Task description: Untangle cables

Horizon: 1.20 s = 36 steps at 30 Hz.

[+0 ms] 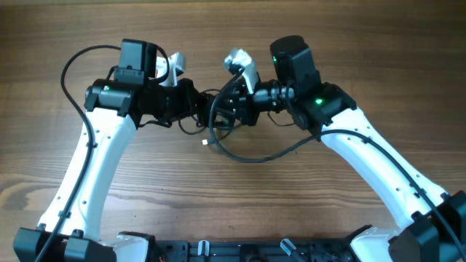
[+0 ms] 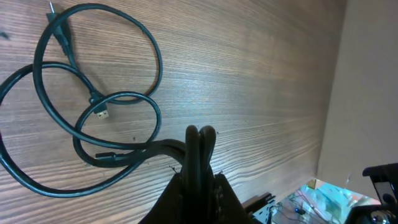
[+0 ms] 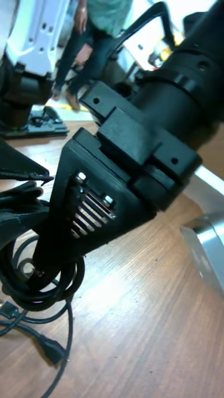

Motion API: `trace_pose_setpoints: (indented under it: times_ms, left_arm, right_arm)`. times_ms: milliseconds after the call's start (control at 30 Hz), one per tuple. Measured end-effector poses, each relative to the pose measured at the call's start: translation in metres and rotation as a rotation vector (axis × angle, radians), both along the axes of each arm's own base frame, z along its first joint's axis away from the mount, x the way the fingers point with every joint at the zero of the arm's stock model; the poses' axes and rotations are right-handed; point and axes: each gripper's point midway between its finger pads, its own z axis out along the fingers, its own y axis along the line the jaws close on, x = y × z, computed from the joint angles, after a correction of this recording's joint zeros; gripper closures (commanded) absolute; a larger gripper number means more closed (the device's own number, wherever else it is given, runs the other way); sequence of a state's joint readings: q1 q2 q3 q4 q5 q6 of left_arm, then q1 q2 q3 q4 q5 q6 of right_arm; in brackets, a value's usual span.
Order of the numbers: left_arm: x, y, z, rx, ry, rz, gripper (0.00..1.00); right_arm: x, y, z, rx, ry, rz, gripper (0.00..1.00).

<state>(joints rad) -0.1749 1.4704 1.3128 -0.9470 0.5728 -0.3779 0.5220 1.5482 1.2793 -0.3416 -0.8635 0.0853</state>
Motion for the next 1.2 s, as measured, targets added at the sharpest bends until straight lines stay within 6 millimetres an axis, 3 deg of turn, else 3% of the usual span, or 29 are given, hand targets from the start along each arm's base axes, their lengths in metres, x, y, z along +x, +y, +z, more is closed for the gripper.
trace_pose_setpoints:
  times_ms: [100,333,433,533,767,833,900,1033,1200]
  left_arm:
    - [0.001,-0.004,0.008,-0.012,-0.019,-0.004,0.92]
    - [-0.001,-0.01,0.01,-0.054,0.049,0.063,0.95]
    - [-0.001,-0.004,0.003,-0.022,0.077,0.109,0.95]
    - [0.008,0.027,-0.014,0.079,0.096,0.224,0.96]
    - [0.018,0.032,-0.011,0.018,0.17,0.415,0.96]
    - [0.024,0.037,-0.01,-0.027,0.214,0.519,0.95]
    - [0.028,0.042,-0.009,-0.077,0.27,0.632,0.95]
    - [0.029,0.037,-0.006,-0.112,0.297,0.669,0.95]
    - [0.029,0.036,-0.006,-0.117,0.3,0.671,0.96]
  right_arm:
    - [0.01,-0.016,0.004,0.009,0.108,-0.094,0.95]
    - [0.02,-0.048,-0.018,-0.102,0.35,-0.368,0.93]
    - [0.03,-0.059,-0.02,-0.122,0.344,-0.451,0.57]
    - [0.051,-0.086,-0.015,-0.121,0.289,-0.536,0.45]
    - [0.04,-0.094,-0.034,-0.18,0.435,-0.609,0.5]
    - [0.034,-0.089,-0.039,-0.193,0.465,-0.598,0.51]
    - [0.027,-0.069,-0.046,-0.199,0.481,-0.546,0.51]
    - [0.023,-0.024,-0.054,-0.167,0.489,-0.473,0.54]
    - [0.036,-0.008,-0.069,-0.147,0.515,-0.477,0.56]
